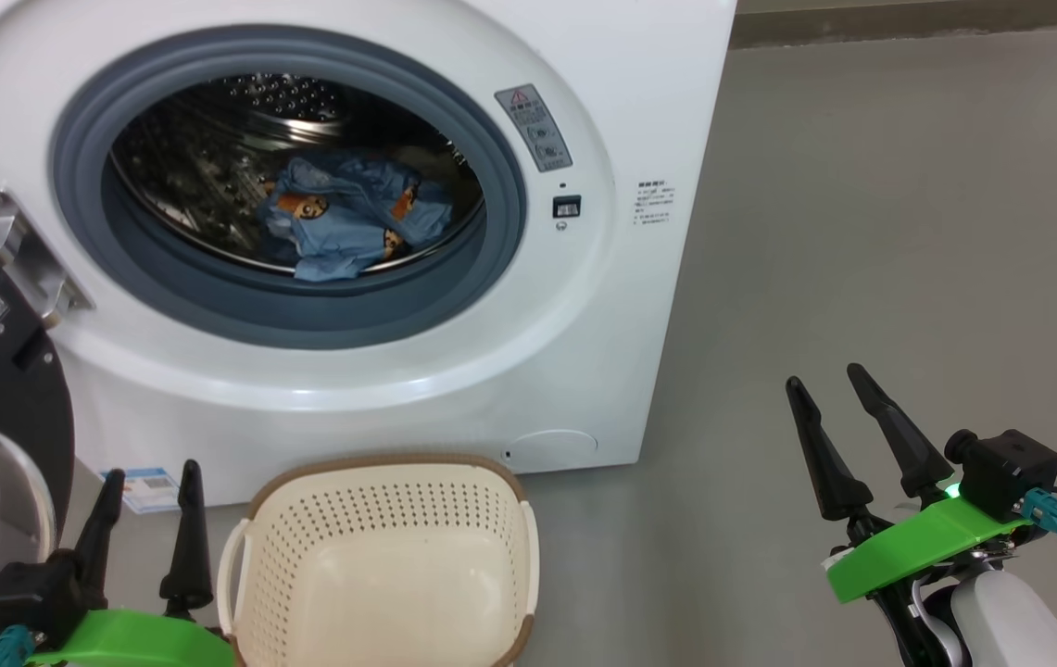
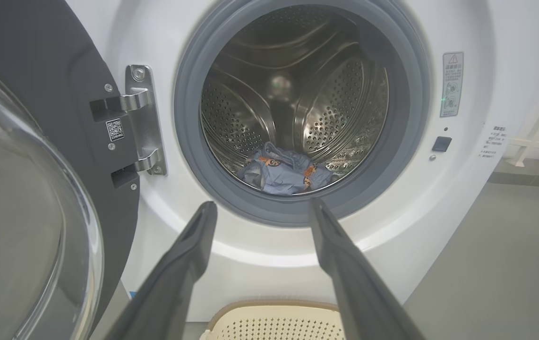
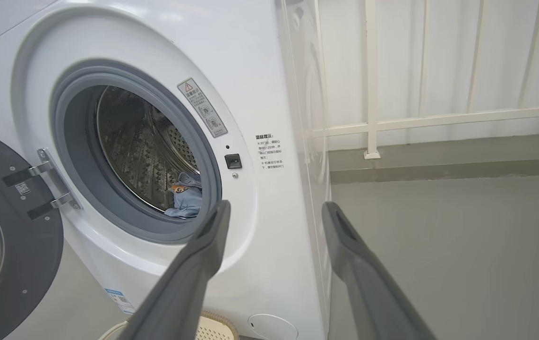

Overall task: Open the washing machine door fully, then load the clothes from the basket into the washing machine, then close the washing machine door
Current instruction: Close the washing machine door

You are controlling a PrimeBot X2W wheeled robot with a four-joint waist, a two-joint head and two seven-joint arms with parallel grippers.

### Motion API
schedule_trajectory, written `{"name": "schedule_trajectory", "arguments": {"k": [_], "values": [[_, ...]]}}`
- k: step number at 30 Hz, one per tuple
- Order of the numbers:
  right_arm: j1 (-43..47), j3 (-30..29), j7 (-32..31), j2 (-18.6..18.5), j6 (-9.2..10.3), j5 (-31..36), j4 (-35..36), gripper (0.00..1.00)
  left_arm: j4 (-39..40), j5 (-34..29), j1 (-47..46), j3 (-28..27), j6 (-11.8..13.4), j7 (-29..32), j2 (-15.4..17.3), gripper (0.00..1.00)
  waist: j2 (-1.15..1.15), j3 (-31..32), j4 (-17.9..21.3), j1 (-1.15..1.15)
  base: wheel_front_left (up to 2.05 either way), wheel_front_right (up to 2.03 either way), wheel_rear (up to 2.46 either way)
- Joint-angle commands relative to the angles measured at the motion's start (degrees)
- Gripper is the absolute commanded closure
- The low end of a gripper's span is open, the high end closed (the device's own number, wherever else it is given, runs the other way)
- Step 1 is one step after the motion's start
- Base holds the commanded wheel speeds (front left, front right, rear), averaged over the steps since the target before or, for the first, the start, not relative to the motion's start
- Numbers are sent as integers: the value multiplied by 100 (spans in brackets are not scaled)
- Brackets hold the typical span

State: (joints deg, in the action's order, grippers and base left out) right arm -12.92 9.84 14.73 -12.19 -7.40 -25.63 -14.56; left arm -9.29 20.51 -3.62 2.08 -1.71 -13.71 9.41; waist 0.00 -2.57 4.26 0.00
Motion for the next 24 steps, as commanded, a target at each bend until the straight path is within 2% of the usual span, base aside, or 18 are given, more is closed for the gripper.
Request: {"name": "schedule_trajectory", "arguments": {"k": [1, 11, 24], "values": [[-44, 87, 27, -17, -9, -15, 143, 0, 167, 66, -98, -189, 28, -62, 145, 0, 0, -4, -3, 0, -157, 157, 0], [-46, 82, 27, -23, -9, -17, 138, 0, 139, 78, -115, -152, 40, -74, 154, 0, 0, -7, -30, 0, -94, 94, 0], [-47, 100, 27, -29, -9, -27, 115, 0, 93, 110, -146, -140, 49, -93, 177, 0, 0, 5, -56, 0, -4, 4, 0]]}}
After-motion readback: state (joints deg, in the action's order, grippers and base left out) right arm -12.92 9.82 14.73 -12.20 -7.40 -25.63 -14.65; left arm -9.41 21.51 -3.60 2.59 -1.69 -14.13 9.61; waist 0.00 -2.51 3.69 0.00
